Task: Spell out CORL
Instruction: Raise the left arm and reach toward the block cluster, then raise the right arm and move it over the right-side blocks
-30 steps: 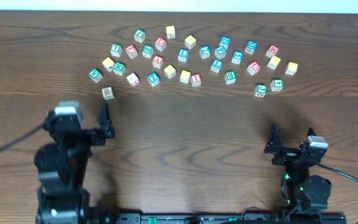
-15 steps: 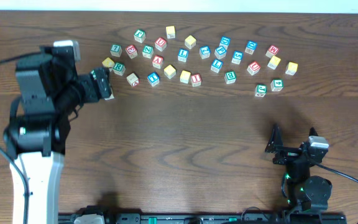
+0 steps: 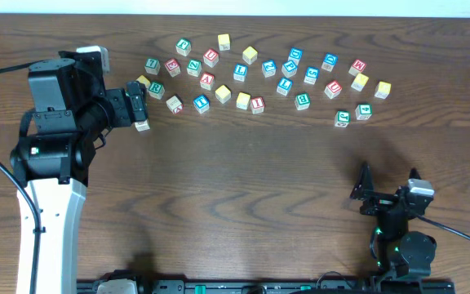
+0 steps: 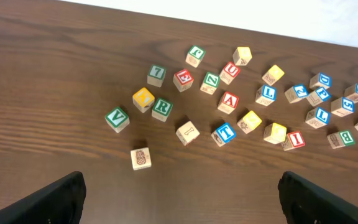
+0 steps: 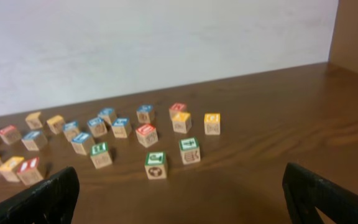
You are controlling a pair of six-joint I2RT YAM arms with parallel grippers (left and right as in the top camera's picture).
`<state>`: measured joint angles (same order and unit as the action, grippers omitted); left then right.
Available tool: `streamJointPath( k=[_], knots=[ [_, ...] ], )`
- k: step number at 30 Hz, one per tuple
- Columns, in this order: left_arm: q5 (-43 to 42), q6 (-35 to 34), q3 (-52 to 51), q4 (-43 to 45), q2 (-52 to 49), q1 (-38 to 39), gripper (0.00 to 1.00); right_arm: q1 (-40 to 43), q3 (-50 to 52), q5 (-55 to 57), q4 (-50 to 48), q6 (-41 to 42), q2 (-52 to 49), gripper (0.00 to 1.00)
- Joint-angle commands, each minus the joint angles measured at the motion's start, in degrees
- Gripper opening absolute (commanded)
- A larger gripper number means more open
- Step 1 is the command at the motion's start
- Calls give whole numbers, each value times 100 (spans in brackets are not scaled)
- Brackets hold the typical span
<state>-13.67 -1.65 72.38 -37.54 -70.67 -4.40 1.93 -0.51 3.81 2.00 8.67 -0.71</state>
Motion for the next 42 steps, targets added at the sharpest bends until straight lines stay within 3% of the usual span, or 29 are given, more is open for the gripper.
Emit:
streamJointPath(
  k=[1,14,25,31,42],
  knots=[
    [-87,-31,136,-13,15,-24,98,33,20,-170,-205,-61,33,99],
    [-85,-28,136,52,15,-26,98,33,-505,-745,-391,352,-511,99],
    [-85,-28,136,48,15,-24,98,33,-2739,-1353,-105,-9,-3744,99],
    [-85,-28,136,48,15,-26,98,33,-4601,-1921,1034,-306,-5630,99],
    [-85,-28,136,50,15,-26,98,33,-8369,-2048,4631,-879,-8312,99]
  ],
)
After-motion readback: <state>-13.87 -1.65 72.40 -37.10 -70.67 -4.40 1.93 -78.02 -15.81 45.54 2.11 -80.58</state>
